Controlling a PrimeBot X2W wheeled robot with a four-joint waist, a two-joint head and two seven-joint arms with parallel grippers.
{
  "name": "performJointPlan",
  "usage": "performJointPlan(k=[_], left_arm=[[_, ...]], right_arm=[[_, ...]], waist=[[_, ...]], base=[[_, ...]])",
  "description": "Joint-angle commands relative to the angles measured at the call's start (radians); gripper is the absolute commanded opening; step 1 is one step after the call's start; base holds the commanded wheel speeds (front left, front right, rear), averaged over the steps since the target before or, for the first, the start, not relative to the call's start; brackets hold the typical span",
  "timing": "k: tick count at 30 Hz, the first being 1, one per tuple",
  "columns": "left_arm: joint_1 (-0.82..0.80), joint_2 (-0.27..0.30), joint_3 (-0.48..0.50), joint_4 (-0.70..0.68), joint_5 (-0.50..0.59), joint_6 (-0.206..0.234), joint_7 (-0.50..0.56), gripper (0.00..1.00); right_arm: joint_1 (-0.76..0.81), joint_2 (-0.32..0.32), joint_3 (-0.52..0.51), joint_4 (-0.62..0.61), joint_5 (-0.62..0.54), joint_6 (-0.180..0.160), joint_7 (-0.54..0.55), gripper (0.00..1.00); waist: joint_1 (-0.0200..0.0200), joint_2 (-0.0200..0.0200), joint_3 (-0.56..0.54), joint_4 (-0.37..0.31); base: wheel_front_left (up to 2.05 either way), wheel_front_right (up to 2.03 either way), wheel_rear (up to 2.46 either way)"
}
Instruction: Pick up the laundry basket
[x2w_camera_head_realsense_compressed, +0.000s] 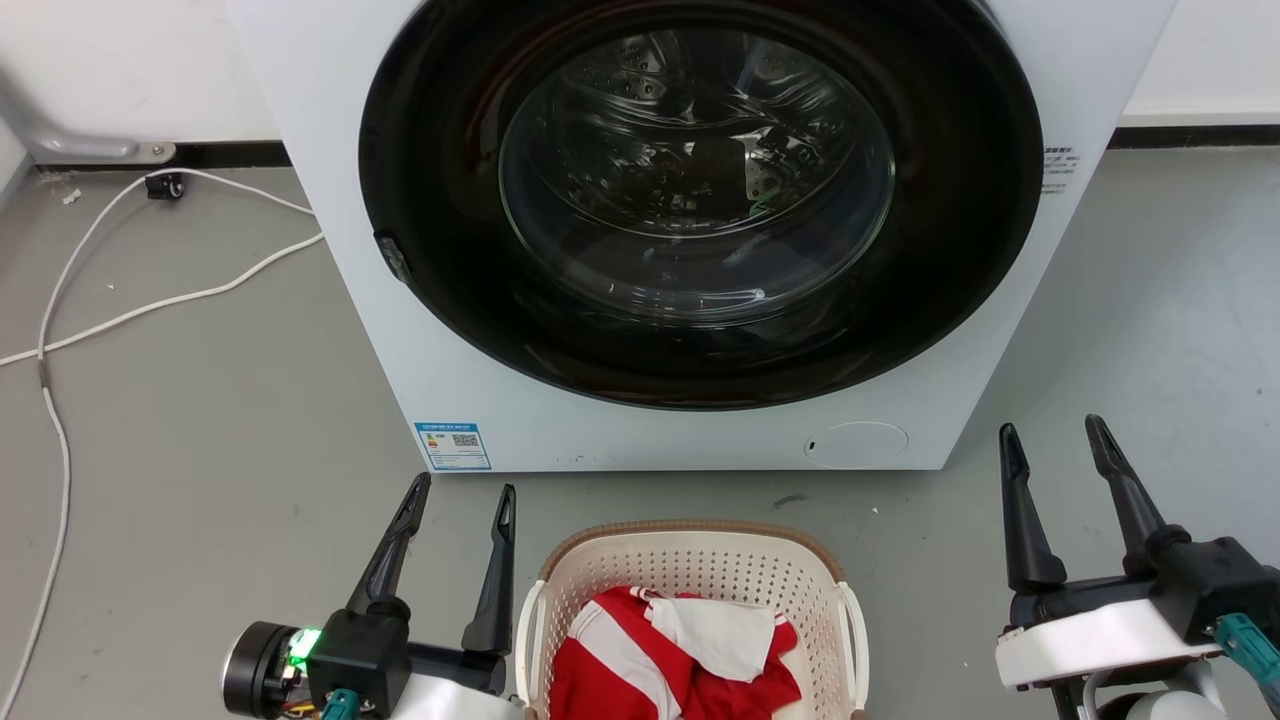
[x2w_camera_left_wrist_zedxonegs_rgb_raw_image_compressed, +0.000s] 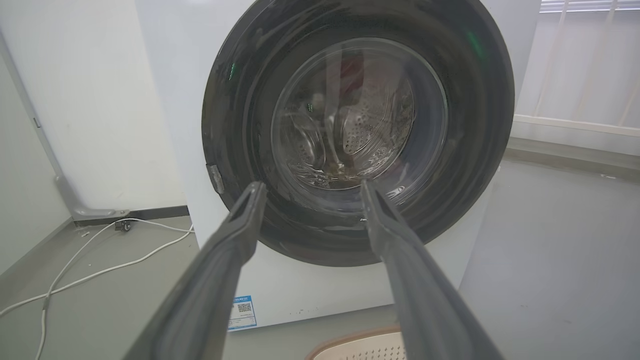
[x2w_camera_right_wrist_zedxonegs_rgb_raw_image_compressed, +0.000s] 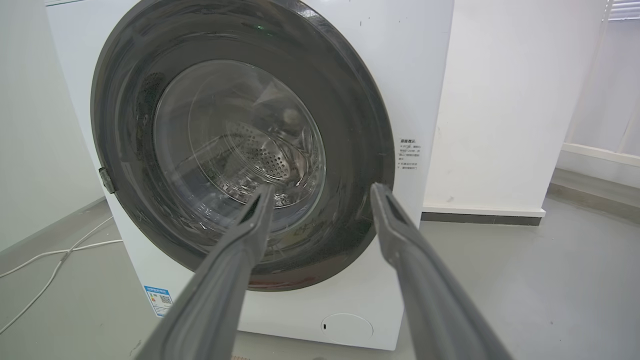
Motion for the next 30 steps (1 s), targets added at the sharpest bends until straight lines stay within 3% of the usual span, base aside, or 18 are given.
performJointPlan(k=[1,11,22,30], left_arm=[[0.012,-0.001,0.003,0.005,0.007,0.004,-0.003,1.0],[-0.024,-0.004,0.009,0.03,0.004,0.009,-0.003,1.0],[-0.168,0.004,0.043,0.155,-0.013,-0.03,-0.003,1.0],[-0.331,0.058,0.055,0.329,-0.011,-0.053,-0.003,1.0]], right_arm=[[0.012,-0.002,-0.001,0.002,0.001,0.0,-0.004,1.0],[-0.017,-0.002,-0.004,0.008,-0.002,0.0,-0.004,1.0],[-0.166,-0.002,0.015,0.119,-0.03,0.0,0.004,1.0],[-0.342,-0.002,0.062,0.278,-0.047,0.0,0.032,1.0]], waist=[[0.0,0.0,0.002,0.0],[0.0,0.0,0.071,-0.004],[0.0,0.0,0.301,-0.028],[0.0,0.0,0.478,-0.053]], base=[[0.0,0.0,0.0],[0.0,0.0,0.0],[0.0,0.0,0.0],[0.0,0.0,0.0]])
